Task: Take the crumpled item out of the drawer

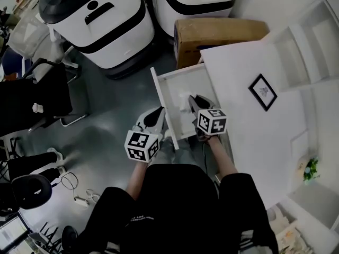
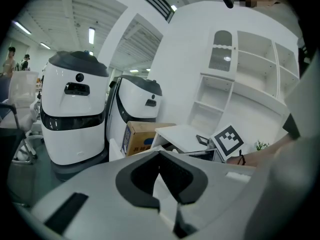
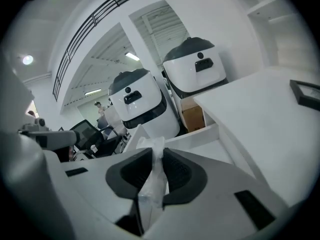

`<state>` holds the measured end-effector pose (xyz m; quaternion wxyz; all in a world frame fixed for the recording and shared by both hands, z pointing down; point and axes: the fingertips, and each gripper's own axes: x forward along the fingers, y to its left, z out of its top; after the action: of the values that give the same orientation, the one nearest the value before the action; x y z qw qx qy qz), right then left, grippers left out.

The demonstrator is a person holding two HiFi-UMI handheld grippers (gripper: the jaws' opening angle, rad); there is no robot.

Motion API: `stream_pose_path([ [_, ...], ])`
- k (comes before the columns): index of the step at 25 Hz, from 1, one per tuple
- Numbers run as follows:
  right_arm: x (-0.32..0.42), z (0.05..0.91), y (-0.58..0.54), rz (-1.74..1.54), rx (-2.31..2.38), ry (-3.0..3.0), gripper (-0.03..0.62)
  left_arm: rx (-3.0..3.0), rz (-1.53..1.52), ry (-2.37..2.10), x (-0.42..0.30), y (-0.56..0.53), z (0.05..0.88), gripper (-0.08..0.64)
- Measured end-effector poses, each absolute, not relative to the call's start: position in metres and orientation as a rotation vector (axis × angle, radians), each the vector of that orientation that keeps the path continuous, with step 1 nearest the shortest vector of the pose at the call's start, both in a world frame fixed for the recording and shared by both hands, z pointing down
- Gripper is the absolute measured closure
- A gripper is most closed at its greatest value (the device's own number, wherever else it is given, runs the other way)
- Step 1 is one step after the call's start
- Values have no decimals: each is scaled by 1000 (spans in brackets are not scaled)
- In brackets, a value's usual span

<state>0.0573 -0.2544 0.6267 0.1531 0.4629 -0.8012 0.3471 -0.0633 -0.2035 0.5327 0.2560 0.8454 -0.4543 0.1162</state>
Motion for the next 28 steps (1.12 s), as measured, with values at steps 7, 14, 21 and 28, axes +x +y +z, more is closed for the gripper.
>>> stream_pose_path([
  [7, 55, 565, -247, 945, 1359, -2429, 534, 2345, 251, -1265, -67, -207, 499, 561],
  [14, 65, 499, -246, 869, 1416, -2556, 534, 2395, 160, -1316, -75, -212, 458, 561],
  [21, 73, 441, -240, 724, 1451, -2665, 534, 2440, 78, -1373, -83, -217, 423, 561],
  [28, 82, 401, -229, 588, 1430, -2795, 534, 2483, 24, -1418, -88, -217, 394, 561],
])
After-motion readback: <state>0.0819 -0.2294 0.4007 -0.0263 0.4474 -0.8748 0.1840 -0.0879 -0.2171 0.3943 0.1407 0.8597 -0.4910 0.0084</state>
